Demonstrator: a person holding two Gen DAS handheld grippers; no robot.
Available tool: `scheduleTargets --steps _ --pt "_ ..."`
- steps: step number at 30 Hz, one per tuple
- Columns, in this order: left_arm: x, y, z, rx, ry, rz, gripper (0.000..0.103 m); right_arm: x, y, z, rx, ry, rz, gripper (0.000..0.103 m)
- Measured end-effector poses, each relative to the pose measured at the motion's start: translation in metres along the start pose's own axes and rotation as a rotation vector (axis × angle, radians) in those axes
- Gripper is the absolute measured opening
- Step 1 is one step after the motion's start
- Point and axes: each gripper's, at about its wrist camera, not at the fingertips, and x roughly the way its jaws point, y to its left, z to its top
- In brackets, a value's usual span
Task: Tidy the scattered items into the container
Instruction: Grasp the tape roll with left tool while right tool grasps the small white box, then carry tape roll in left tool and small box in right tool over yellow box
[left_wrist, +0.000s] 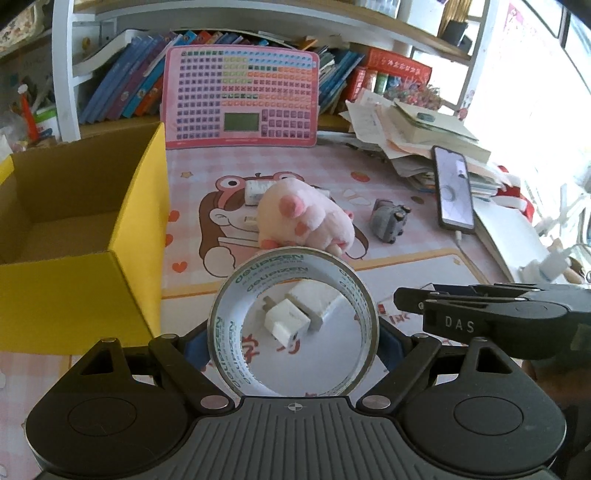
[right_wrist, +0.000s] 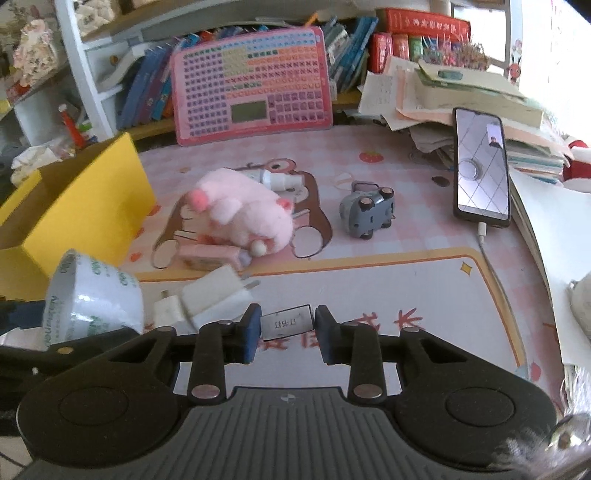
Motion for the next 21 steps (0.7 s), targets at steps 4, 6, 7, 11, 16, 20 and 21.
scheduleTargets --steps 4,6,7,11,16,20,21 --pt "-0.012 0.008 -0.008 0.013 -0.004 -0.03 0.088 -0.015 0.015 -0.009 -0.006 -0.014 -0.021 0.029" --pt "-0.02 0.012 -0.013 0.018 -0.005 -0.042 0.088 -0.023 0.023 -0.015 -0.007 -0.022 -0.032 0.029" --pt "-0.025 0.015 -0.016 0.02 -0.006 -0.048 0.088 -0.027 0.028 -0.018 -0.009 -0.027 -0.036 0.029" --pt "-0.043 0.026 -0.027 0.024 -0.009 -0.064 0.088 -0.042 0.05 -0.03 -0.023 -0.033 -0.04 0.029" --pt "-0.062 0.044 -0.04 0.021 -0.008 -0.068 0.088 -0.054 0.072 -0.044 -0.027 -0.032 -0.038 0.029" --pt "-0.077 0.056 -0.05 0.024 -0.008 -0.073 0.088 -0.064 0.089 -0.054 -0.023 -0.031 -0.032 0.029" --pt "-0.081 0.06 -0.053 0.025 -0.008 -0.074 0.088 -0.066 0.093 -0.057 -0.022 -0.031 -0.03 0.029"
